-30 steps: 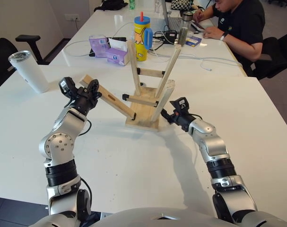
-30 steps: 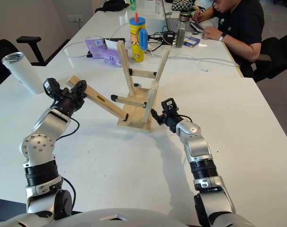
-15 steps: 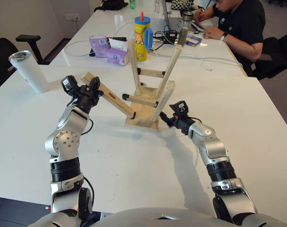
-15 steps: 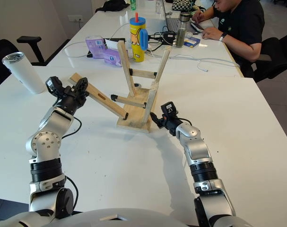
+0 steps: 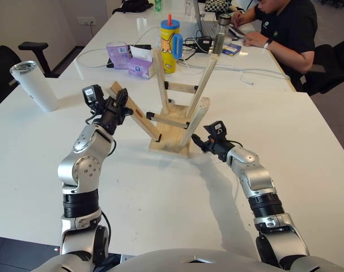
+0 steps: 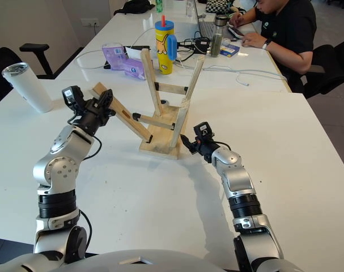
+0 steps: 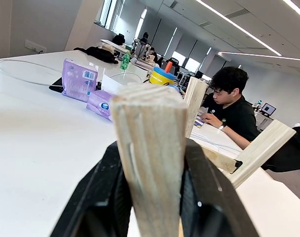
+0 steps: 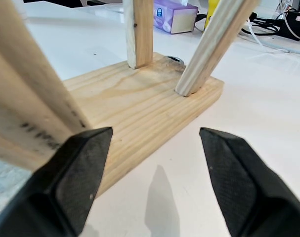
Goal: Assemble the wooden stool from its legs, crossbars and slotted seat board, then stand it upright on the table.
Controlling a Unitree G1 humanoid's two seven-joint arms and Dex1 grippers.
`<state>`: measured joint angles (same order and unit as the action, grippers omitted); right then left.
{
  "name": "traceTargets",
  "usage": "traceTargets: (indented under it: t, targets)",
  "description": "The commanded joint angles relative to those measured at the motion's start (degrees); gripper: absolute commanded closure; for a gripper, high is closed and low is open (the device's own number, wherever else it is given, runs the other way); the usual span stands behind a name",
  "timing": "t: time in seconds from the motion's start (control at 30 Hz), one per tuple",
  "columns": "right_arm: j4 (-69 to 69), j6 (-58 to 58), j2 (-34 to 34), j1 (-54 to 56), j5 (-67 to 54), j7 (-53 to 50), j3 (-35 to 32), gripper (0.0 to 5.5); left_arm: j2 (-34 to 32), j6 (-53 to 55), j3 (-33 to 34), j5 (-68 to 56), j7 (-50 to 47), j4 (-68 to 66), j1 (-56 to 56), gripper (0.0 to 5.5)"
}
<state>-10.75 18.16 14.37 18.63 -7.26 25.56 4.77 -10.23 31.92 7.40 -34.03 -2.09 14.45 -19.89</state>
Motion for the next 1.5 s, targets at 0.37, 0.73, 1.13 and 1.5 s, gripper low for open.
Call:
traceTargets:
  t: [0.37, 0.73, 1.13, 1.5]
  targets:
    - [7.44, 3.13, 6.00, 4.99, -5.40, 7.69, -4.88, 2.23, -2.54, -1.62, -7.23, 11.61, 4.82, -1.01, 2.83, 4.47]
    - [15.60, 13.34, 4.09, 12.54, -20.94, 5.30, -14.51, 2.23, -3.89, -3.68, -9.70, 16.62, 6.96, -4.20, 3.56, 4.47]
    - [17.03, 15.71, 3.75, 12.58, -23.66, 3.36, -14.35, 2.23, -7.51, -0.86, -19.30, 26.65, 12.98, -9.60, 5.70, 2.62]
    - [17.99, 17.16, 3.03, 13.23, -25.97, 2.59, -15.08, 2.23, -1.81, -5.93, -12.78, 22.69, 12.42, -4.97, 3.02, 2.62]
